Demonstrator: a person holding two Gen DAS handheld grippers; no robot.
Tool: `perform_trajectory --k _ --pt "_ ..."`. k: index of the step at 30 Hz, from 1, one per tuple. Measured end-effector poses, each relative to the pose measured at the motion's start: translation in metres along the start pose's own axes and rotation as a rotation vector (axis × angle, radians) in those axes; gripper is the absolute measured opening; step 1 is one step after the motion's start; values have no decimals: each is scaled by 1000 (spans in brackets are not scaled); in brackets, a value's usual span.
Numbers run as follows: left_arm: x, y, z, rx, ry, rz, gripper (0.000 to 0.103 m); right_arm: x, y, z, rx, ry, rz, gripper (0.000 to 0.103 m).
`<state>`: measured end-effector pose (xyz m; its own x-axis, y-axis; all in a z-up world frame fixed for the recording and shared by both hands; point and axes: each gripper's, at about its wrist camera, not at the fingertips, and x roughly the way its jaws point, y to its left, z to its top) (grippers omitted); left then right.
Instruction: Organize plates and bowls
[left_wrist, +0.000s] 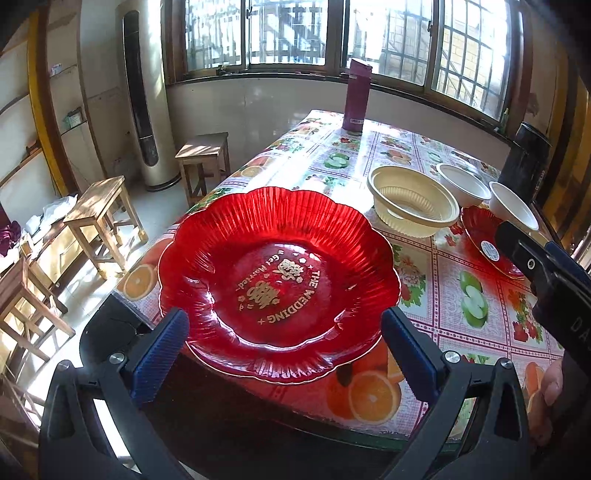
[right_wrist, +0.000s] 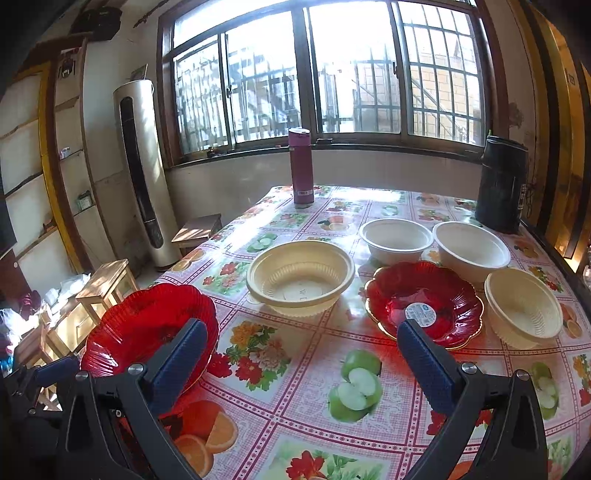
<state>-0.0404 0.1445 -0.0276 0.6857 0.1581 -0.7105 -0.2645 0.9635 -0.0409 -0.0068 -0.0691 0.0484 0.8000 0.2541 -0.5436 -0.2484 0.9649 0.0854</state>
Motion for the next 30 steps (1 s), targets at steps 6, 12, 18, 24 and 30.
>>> perform_trajectory --k 6,12,18,24,30 --pt "6 21 -2 -45 10 43 103 8 20 -2 -42 31 37 103" --pt "11 42 -4 -80 27 70 103 14 34 -4 -64 60 69 103" --pt "16 62 -1 -102 33 88 103 22 41 -4 -63 84 83 103" --pt "24 74 -1 -128 57 99 103 33 50 -6 -75 112 91 103" --pt "28 73 0 -126 68 102 103 41 56 -7 -73 131 95 103"
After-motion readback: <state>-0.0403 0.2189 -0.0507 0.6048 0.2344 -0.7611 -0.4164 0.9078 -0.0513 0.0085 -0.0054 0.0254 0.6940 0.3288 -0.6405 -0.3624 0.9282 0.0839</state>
